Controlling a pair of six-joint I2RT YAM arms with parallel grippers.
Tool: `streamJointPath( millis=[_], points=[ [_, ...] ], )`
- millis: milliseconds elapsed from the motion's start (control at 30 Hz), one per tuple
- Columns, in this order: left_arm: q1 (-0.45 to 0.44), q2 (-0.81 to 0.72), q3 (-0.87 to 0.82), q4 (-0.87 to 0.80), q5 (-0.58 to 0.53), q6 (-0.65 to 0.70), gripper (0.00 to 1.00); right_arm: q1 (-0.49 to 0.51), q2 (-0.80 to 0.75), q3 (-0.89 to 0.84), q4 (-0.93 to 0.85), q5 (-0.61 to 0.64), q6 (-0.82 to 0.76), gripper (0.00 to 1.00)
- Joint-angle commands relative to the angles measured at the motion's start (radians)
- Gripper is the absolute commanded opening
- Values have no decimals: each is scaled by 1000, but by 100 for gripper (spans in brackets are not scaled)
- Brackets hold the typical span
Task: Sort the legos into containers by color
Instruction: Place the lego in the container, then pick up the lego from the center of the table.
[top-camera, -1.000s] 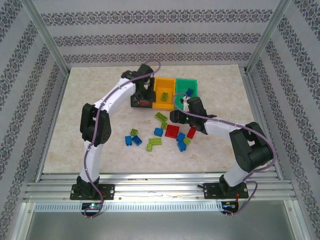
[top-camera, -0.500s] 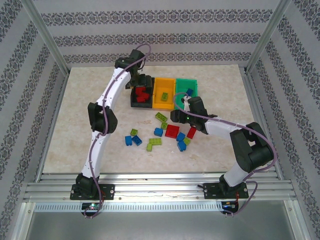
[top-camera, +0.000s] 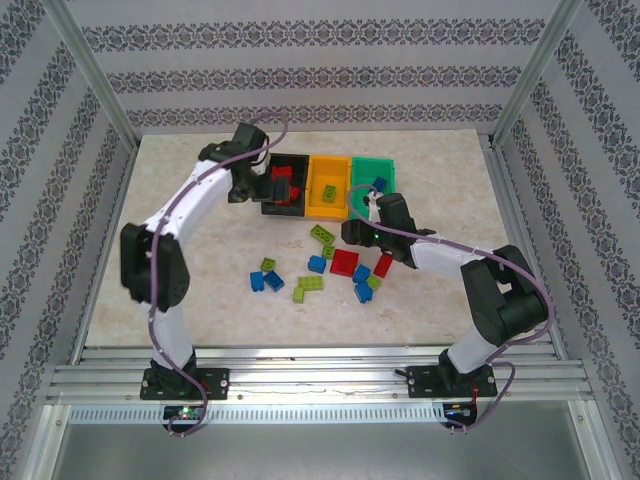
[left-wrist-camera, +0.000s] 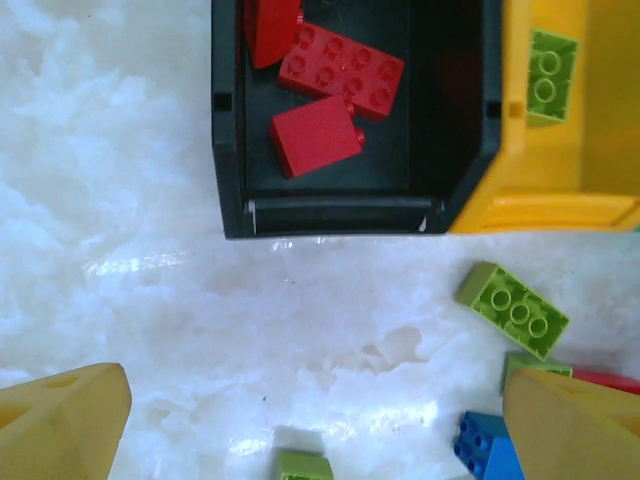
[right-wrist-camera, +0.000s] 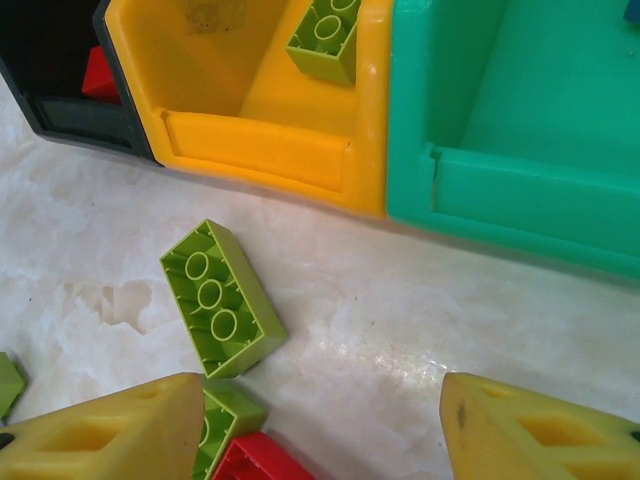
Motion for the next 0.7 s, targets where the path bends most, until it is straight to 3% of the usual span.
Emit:
streamJointPath(
  millis=[0,233,467,667],
  points=[
    [5,-100,-121,196,19,35,98,-19,-62,-17,-53,0,-17,65],
    [8,-125,-105,81,60,75,100,-32,-165,-142,-158,28,56,66],
    [17,-142,-192,112,44,101,100,-47,-312,-154,-431,185,39,66],
    [17,-144,-186,98,45,116,100,-52,-301,-160,-463,224,60,66]
  ],
)
